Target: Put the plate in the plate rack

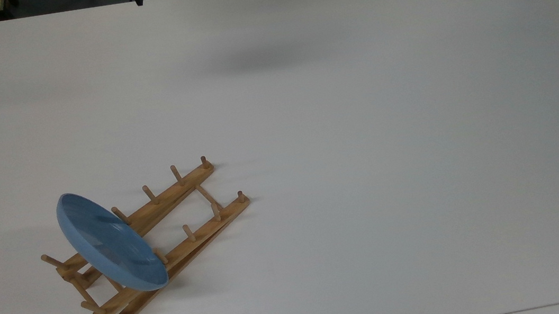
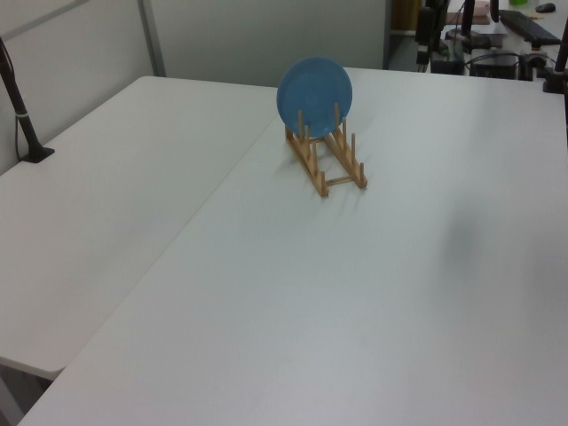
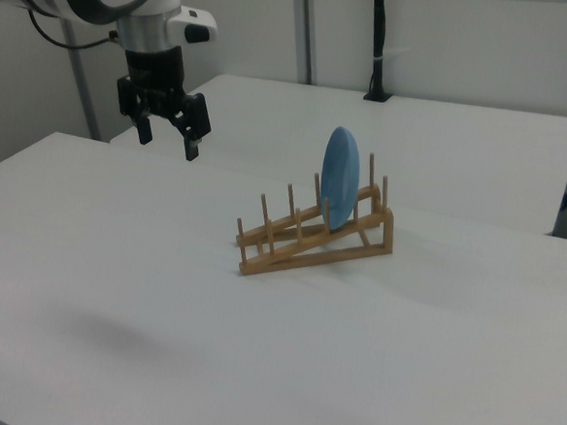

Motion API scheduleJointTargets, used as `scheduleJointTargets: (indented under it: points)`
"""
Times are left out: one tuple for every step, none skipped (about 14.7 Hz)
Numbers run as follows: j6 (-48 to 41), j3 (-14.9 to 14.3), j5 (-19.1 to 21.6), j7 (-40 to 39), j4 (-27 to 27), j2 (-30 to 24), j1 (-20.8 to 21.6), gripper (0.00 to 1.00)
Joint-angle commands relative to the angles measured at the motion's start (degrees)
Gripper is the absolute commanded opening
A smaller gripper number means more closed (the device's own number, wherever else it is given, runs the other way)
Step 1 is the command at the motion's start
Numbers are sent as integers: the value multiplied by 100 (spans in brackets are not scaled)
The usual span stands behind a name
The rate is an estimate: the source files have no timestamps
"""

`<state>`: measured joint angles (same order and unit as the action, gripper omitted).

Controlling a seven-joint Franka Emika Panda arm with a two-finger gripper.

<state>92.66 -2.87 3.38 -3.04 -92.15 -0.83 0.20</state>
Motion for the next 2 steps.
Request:
scheduleJointTargets:
  points:
    - [-116,-21,76,216,-128,-111,24,100]
    - [-169,-21,76,216,-119,-111,24,100]
